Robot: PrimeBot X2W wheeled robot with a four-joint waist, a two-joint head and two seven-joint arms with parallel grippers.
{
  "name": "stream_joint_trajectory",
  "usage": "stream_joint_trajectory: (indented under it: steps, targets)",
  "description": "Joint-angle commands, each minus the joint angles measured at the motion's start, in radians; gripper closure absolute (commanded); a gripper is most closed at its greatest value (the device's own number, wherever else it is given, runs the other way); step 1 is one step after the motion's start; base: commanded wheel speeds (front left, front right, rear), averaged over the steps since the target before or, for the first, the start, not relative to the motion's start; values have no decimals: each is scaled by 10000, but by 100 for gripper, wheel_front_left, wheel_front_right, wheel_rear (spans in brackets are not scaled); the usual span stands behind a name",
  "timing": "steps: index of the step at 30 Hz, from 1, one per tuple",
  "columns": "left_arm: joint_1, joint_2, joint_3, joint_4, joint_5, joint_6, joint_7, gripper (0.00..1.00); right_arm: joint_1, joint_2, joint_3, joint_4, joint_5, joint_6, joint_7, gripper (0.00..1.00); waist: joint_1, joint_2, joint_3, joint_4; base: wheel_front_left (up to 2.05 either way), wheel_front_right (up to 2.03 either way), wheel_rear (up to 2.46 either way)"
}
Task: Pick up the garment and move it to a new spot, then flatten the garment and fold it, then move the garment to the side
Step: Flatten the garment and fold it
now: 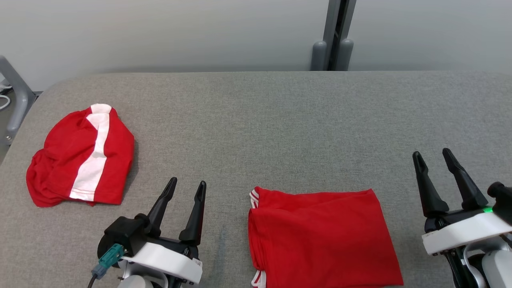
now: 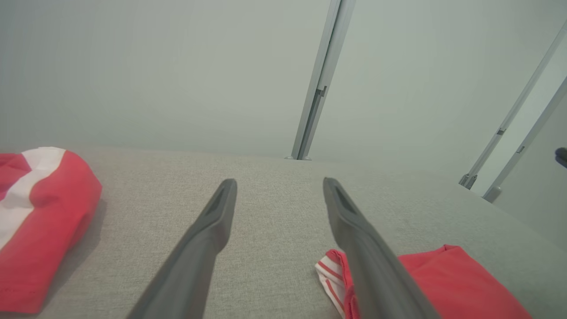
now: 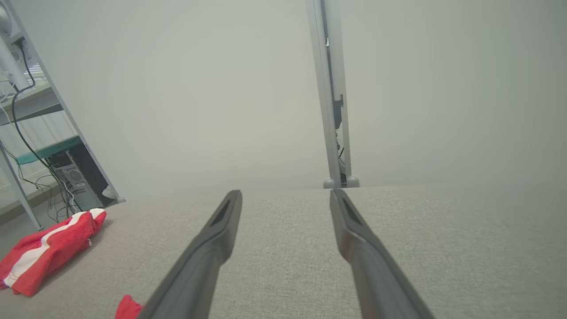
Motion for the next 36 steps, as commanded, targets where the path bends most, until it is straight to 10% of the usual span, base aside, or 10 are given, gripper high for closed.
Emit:
stream_joint_trajectory:
  steps: [1, 12, 36]
  targets:
    - [-38, 34, 55, -76, -20, 6, -42, 0, 154, 0, -103, 114, -341, -1, -272, 0, 0, 0, 6, -47, 0, 0, 0]
    - [141, 33, 271, -782, 74, 245, -42, 0, 627, 937, -1580, 263, -2536, -2, -1046, 0, 0, 0, 53, -221, 0, 0, 0]
    - [761, 35, 176, -1313, 548, 442, -42, 0, 934, 1490, -2102, -72, -3143, -2, -1049, 0, 0, 0, -155, -55, 0, 0, 0]
